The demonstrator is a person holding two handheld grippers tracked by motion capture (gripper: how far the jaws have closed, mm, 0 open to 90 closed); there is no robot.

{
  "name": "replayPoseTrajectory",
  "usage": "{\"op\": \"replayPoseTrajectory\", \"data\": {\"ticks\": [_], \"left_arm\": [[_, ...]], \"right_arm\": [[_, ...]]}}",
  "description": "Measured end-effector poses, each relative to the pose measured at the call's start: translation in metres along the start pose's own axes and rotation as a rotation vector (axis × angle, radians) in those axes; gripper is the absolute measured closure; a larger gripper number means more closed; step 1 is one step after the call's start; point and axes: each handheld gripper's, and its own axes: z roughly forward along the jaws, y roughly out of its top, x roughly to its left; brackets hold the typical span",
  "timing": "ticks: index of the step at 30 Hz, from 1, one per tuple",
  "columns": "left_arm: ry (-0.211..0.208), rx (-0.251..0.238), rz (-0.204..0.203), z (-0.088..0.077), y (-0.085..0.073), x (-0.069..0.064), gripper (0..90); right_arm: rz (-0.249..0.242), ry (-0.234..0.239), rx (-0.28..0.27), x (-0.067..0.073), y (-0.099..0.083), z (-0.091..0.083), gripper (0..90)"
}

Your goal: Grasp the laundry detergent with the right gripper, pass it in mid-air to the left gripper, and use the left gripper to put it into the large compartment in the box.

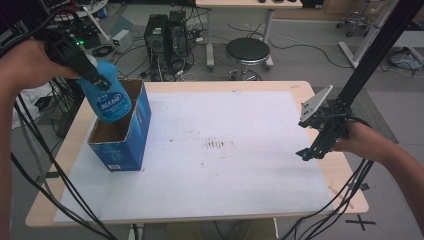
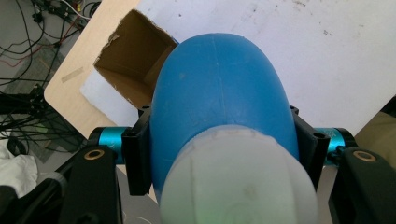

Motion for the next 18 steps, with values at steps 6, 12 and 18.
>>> {"op": "replayPoseTrajectory", "data": {"ticks": [6,12,18], "left_arm": [[-0.006,0.017,0.002,0.013,-0.005,0.003,37.7],[-0.021,0.042,0.008,0.035,-0.012,0.004,37.6],[-0.031,0.055,0.024,0.054,-0.018,0.004,37.6]], "right_arm": [[0.005,0.002,-0.001,-0.002,0.001,0.001,0.9],[0.008,0.006,-0.007,-0.002,0.0,0.002,1.0],[0.015,0.01,-0.011,-0.002,-0.001,0.002,0.9]]}}
